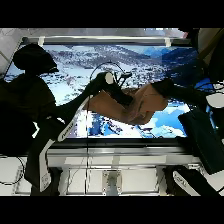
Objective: Fold the clothes and pants, and hang the long-sleeved shirts on hangers.
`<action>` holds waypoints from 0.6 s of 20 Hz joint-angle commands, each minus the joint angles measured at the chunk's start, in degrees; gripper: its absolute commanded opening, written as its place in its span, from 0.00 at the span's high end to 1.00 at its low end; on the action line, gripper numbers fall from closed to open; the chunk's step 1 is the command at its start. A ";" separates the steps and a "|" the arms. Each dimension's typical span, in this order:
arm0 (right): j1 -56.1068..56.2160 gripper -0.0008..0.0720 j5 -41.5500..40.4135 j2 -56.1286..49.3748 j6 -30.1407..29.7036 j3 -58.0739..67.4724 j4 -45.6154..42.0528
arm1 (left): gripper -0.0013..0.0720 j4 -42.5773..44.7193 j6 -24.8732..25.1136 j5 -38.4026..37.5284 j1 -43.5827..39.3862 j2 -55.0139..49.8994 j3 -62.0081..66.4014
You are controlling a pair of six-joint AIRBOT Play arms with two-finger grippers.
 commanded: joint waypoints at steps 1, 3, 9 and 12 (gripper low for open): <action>8.11 0.97 -6.36 -5.33 0.68 3.19 -0.22 | 0.97 6.84 0.17 -3.65 5.46 5.57 0.07; 14.12 0.97 -10.99 -9.88 0.94 7.96 -0.28 | 0.97 11.26 0.17 -6.12 10.54 10.21 0.07; 30.14 0.96 -13.79 -31.30 8.15 22.99 0.13 | 0.97 11.54 0.20 -10.91 24.30 21.14 0.07; 37.68 0.29 -18.05 -39.19 8.11 32.15 -0.15 | 0.97 11.54 0.22 -11.96 27.19 23.45 0.07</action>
